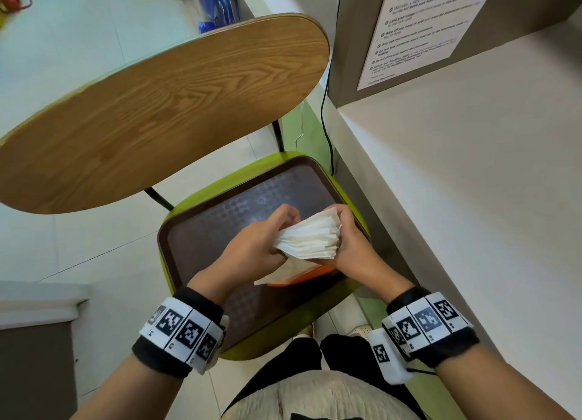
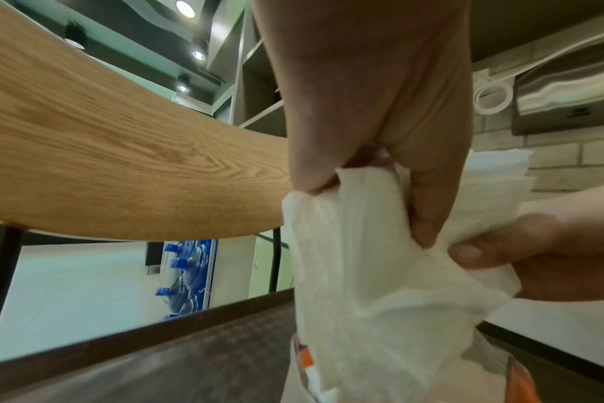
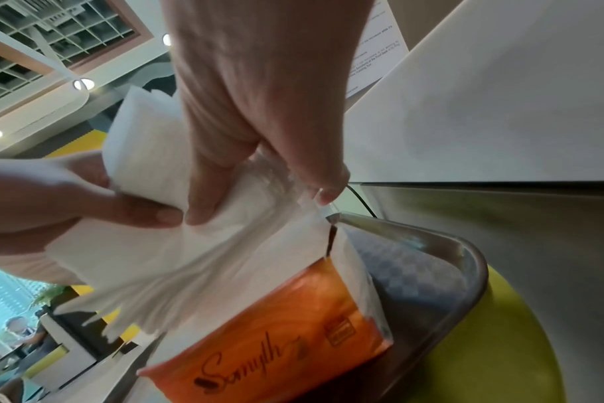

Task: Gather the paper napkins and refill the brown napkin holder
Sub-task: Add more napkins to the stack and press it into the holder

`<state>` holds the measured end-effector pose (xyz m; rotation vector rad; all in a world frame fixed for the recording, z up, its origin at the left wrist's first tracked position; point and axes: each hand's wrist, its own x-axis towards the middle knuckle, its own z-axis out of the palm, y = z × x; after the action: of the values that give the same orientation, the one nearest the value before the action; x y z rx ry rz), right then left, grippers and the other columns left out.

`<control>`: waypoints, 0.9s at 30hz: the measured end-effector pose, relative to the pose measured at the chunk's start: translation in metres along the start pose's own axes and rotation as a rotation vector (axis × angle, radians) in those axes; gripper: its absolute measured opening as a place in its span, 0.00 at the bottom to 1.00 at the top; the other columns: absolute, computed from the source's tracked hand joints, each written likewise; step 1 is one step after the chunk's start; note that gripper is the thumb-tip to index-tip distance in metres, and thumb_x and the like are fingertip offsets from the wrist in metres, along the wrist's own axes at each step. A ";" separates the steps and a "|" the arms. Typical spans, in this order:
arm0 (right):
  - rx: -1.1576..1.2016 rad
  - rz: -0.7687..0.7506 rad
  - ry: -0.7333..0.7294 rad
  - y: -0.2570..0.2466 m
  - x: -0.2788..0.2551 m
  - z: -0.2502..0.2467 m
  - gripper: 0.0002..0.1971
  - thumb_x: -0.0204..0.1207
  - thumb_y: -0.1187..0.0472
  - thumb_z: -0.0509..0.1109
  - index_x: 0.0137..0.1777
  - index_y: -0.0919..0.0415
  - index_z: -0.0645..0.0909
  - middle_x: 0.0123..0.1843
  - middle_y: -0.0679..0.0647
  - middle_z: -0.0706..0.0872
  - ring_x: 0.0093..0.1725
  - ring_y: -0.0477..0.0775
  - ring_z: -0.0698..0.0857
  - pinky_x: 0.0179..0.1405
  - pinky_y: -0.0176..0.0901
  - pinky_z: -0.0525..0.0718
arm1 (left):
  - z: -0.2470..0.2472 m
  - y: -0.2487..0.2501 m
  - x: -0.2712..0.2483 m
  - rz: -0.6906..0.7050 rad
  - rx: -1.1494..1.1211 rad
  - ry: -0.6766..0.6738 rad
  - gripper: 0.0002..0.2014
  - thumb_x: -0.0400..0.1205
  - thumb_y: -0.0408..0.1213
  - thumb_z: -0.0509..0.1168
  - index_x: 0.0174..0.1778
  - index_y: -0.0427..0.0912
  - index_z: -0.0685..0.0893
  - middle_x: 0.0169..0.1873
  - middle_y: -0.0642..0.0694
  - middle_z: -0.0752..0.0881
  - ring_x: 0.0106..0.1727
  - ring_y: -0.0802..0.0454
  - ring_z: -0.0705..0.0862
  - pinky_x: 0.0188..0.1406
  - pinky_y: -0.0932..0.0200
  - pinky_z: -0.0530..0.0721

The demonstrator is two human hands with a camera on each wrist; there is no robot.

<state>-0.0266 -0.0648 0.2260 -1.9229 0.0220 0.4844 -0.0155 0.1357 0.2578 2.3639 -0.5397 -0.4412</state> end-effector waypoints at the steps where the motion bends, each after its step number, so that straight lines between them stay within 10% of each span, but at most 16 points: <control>1: 0.046 -0.003 0.001 -0.003 -0.001 -0.003 0.43 0.59 0.57 0.85 0.69 0.48 0.60 0.60 0.44 0.78 0.60 0.47 0.83 0.59 0.44 0.86 | -0.005 0.002 0.001 -0.002 -0.031 -0.006 0.24 0.73 0.27 0.70 0.59 0.50 0.69 0.41 0.55 0.87 0.34 0.48 0.85 0.30 0.49 0.80; 5: 0.141 0.062 -0.012 -0.026 -0.008 -0.020 0.34 0.64 0.58 0.83 0.68 0.49 0.70 0.59 0.45 0.84 0.58 0.44 0.85 0.59 0.42 0.86 | -0.030 0.015 0.005 -0.040 -0.194 -0.041 0.27 0.74 0.33 0.74 0.63 0.56 0.70 0.41 0.60 0.89 0.40 0.58 0.87 0.35 0.68 0.79; 9: 0.239 0.099 0.030 -0.043 -0.023 -0.046 0.31 0.55 0.39 0.80 0.59 0.46 0.80 0.56 0.48 0.90 0.57 0.50 0.88 0.61 0.55 0.86 | -0.050 0.032 0.017 -0.083 -0.426 -0.012 0.35 0.70 0.45 0.79 0.70 0.57 0.71 0.52 0.47 0.91 0.52 0.47 0.90 0.53 0.49 0.88; 14: 0.495 0.054 0.192 -0.057 -0.052 -0.092 0.25 0.62 0.45 0.76 0.60 0.49 0.82 0.55 0.48 0.92 0.55 0.51 0.90 0.57 0.52 0.88 | -0.061 0.063 0.038 -0.123 -0.746 0.051 0.34 0.75 0.27 0.74 0.76 0.50 0.70 0.51 0.46 0.90 0.49 0.55 0.91 0.45 0.66 0.87; 18: 0.704 0.051 0.327 -0.056 -0.081 -0.128 0.18 0.73 0.53 0.72 0.64 0.53 0.81 0.57 0.51 0.92 0.55 0.51 0.91 0.44 0.40 0.90 | -0.034 0.096 0.067 -0.187 -1.120 -0.005 0.32 0.76 0.37 0.73 0.77 0.49 0.71 0.57 0.43 0.91 0.59 0.41 0.90 0.55 0.41 0.88; 22: 0.840 0.015 0.493 -0.047 -0.114 -0.163 0.20 0.76 0.55 0.69 0.68 0.57 0.80 0.63 0.55 0.89 0.63 0.55 0.87 0.62 0.48 0.86 | 0.000 0.152 0.097 -0.257 -1.165 -0.051 0.28 0.87 0.50 0.56 0.81 0.39 0.67 0.43 0.52 0.85 0.38 0.57 0.88 0.35 0.59 0.86; 27: 1.079 -0.059 0.738 -0.028 -0.159 -0.206 0.20 0.77 0.60 0.69 0.69 0.57 0.80 0.63 0.55 0.89 0.62 0.53 0.88 0.62 0.48 0.84 | 0.041 0.213 0.109 -0.179 -0.983 -0.016 0.20 0.83 0.56 0.61 0.70 0.58 0.69 0.62 0.55 0.80 0.65 0.59 0.79 0.67 0.57 0.72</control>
<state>-0.0990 -0.2703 0.3708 -0.9281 0.5820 -0.2868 0.0038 -0.0872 0.3528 1.4555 -0.0595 -0.6250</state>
